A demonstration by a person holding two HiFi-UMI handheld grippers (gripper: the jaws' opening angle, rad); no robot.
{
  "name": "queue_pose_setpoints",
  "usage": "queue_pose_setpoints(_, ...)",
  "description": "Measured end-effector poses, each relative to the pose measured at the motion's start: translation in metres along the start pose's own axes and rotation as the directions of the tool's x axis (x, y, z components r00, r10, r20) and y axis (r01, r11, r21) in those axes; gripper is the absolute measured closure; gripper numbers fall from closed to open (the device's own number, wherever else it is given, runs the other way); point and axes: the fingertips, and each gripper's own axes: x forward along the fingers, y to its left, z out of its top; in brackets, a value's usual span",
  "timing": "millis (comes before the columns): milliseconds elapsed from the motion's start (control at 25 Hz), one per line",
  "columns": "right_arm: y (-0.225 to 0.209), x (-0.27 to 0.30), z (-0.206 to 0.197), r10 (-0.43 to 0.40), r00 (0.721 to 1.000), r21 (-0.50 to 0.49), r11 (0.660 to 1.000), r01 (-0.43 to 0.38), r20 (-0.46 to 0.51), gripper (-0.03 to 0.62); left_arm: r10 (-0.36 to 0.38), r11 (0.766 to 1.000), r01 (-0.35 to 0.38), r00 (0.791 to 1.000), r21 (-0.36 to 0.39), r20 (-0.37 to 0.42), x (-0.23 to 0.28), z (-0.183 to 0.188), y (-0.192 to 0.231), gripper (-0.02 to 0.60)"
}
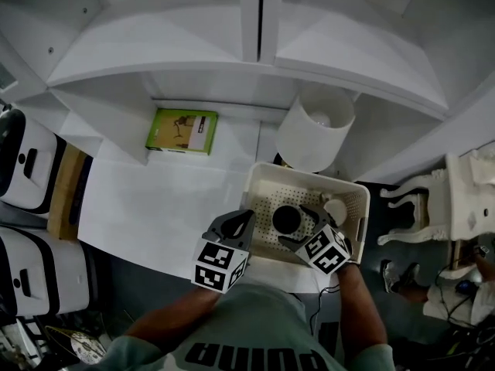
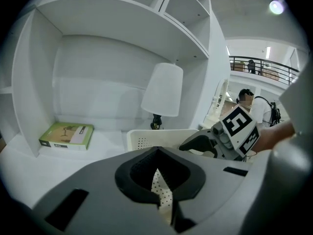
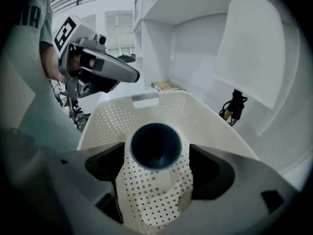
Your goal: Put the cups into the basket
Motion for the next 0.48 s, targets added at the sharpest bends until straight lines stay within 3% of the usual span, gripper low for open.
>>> queue_pose_setpoints(480, 0.011, -0.05, 0.026, -0.151, 0.981, 0.215, 0.969, 0.122, 0.123, 0.201, -0.085, 0.996, 0.084, 0.996, 0.041, 0.024, -0.003, 0.003, -0.015, 0.575)
